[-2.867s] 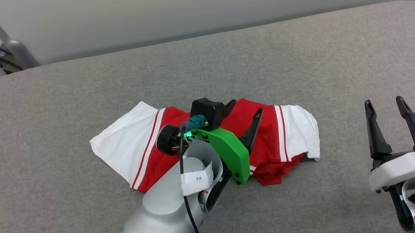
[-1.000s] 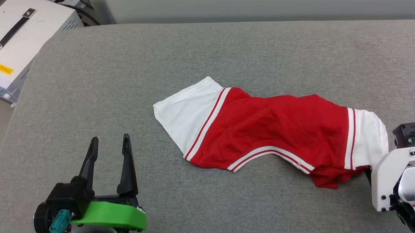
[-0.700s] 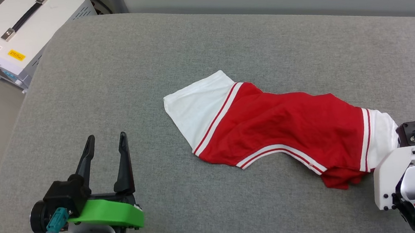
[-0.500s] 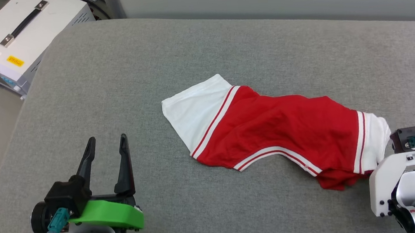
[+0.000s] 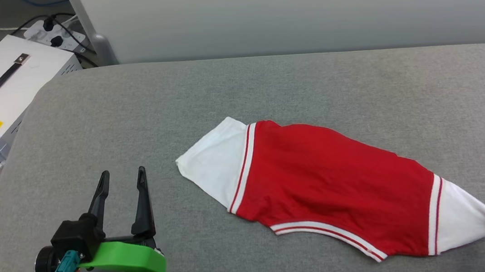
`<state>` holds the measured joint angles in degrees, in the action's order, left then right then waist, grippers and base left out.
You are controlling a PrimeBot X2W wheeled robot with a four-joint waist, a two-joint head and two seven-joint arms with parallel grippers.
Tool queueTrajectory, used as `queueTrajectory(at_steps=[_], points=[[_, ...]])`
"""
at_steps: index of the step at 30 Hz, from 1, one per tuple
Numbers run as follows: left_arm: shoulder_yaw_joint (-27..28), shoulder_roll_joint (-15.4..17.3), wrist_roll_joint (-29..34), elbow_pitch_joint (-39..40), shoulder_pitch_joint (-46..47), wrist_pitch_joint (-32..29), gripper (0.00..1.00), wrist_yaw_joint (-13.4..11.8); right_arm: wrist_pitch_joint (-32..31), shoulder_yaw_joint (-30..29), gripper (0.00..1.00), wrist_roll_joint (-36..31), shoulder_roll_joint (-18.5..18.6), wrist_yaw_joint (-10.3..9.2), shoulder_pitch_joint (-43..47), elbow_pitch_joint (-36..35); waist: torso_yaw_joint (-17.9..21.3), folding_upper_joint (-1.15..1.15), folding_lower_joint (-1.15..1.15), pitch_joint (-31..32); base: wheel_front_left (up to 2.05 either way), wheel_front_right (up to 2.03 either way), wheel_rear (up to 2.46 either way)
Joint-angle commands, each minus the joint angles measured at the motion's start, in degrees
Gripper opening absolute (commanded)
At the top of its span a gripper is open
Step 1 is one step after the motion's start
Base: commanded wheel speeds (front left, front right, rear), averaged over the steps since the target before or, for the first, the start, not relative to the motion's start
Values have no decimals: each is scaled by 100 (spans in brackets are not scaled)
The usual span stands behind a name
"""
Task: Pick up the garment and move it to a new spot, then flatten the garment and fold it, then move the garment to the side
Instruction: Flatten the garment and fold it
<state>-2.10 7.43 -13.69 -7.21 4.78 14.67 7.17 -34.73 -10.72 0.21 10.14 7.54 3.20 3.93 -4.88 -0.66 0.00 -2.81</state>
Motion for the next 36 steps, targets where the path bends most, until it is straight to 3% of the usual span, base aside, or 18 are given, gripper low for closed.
queueTrajectory(at_steps=[1, 8, 16, 17, 18, 24, 30, 36], points=[[-10, -6, -37, -5, -48, 33, 100, 31, -86, -32, 0, 36, 168, -5, 101, -97, 110, 66, 0, 76, 0, 0, 0], [-42, -35, -49, -1, -22, 33, 100, 31, -191, -116, 0, 18, 959, -5, 124, 81, 131, 66, 0, -35, 0, 0, 0], [-93, -14, -73, -77, 58, 33, 100, 32, 121, 17, 0, 100, 1059, -5, -80, 959, 88, 66, 0, -140, 0, 0, 0], [-94, -10, -74, -87, 63, 33, 100, 32, 187, 16, 29, 107, 1028, -5, -115, 1040, 93, 66, 0, -143, 0, 0, 0], [-102, -1, -80, -117, 68, 33, 100, 32, 340, -13, 100, 90, 964, -5, -190, 1180, 109, 66, 0, -133, 0, 0, 0], [-157, 0, -90, -201, 39, 33, 100, 32, 860, -121, 100, 128, 758, -5, -379, 1189, 193, 66, 0, 8, 0, 0, 0], [-241, -11, -109, -231, -37, 33, 100, 32, 1593, -180, 100, 278, 513, -5, -443, 522, 316, 66, 0, 149, 0, 0, 0], [-526, 11, -224, -368, -21, 33, 100, 32, 2430, -539, 100, 123, -119, -5, -368, -296, 420, 66, 0, 89, 0, 0, 0]])
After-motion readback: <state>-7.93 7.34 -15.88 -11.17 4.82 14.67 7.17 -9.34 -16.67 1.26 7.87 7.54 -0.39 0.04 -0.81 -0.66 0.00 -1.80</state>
